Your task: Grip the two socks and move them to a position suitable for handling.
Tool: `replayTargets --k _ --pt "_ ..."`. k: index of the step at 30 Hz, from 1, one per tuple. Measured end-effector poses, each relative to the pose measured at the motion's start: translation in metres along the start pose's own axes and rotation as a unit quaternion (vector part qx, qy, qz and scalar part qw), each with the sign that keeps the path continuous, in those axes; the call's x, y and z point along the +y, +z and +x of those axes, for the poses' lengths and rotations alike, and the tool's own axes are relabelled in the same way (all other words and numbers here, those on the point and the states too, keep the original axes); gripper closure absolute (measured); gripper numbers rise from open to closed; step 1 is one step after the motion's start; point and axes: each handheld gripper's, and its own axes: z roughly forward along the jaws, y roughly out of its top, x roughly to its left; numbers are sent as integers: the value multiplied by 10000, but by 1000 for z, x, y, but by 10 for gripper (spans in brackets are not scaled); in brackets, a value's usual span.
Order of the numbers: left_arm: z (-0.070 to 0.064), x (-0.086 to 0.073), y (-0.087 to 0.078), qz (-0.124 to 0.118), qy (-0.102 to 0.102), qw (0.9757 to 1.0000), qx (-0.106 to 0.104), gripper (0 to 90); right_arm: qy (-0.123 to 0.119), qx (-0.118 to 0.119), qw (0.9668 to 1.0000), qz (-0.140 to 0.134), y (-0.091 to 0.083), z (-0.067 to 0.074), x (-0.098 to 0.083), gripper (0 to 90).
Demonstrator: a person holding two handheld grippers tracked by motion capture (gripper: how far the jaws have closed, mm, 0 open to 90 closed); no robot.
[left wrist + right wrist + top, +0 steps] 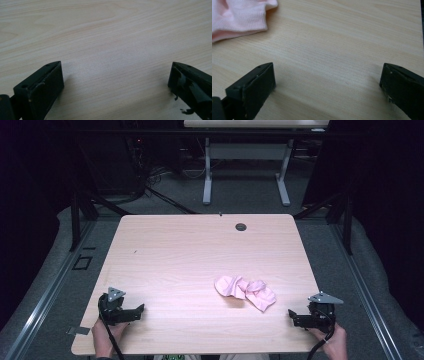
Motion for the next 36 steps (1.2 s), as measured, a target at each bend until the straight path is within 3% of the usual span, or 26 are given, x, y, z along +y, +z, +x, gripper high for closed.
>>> replayTargets --k 14,23,36 --pt "2 3 3 13 23 10000 9 0 183 -153 9995 182 3 1 7 0" --pt "2 3 2 10 28 10000 30 2 169 -140 9994 274 3 1 10 0" --pt "2 2 2 11 18 10000 36 2 322 176 9978 548 -5 2 19 0"
